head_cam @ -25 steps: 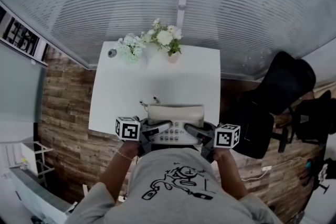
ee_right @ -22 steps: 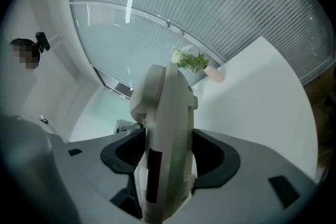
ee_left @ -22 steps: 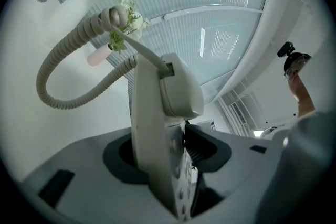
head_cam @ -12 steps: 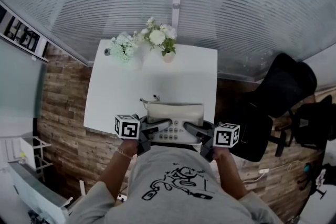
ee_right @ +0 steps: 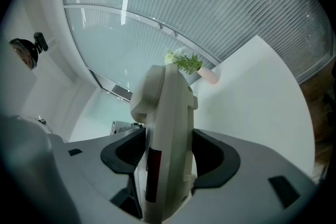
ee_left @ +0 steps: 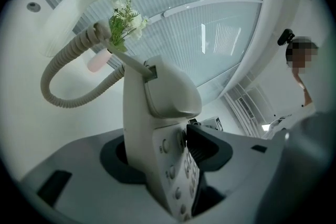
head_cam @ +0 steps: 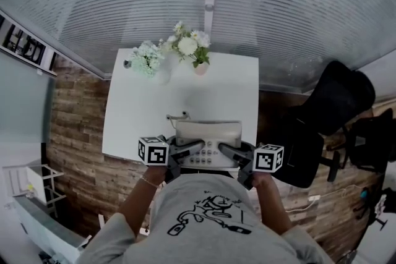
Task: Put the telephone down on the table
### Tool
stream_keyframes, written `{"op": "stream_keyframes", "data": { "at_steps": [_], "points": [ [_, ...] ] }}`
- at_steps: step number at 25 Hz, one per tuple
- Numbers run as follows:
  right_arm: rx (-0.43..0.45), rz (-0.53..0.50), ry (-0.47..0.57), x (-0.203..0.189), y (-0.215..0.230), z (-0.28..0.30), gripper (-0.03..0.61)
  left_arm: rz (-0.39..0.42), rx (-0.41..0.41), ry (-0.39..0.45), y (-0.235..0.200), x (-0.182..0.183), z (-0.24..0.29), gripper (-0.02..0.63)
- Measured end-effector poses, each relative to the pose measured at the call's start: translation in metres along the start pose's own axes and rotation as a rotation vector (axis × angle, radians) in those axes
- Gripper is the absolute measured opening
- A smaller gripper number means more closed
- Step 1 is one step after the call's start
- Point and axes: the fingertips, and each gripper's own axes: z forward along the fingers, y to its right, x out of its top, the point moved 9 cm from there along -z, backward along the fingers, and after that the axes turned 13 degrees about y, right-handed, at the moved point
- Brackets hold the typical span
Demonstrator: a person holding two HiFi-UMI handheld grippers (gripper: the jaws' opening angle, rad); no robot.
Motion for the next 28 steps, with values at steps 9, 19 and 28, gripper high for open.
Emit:
{"op": "stream_keyframes", "data": {
  "at_steps": [9,19,28],
  "points": [
    [-0.034,0.028,0.004,-0.005,0.018,0.009,0.288,0.027,0.027,-0.035,-0.025,-0.002,0.009,0.251],
    [-0.061,0.057,-0.015,-0.013,0.047,0.026,0.288,0.066,0.118,-0.089,-0.056,-0.009,0.015,0.305],
    [-0.096,0.108,-0.029,-0.025,0.082,0.036,0.288,0.083,0.169,-0.138,-0.090,-0.017,0.026,0.328]
  ]
}}
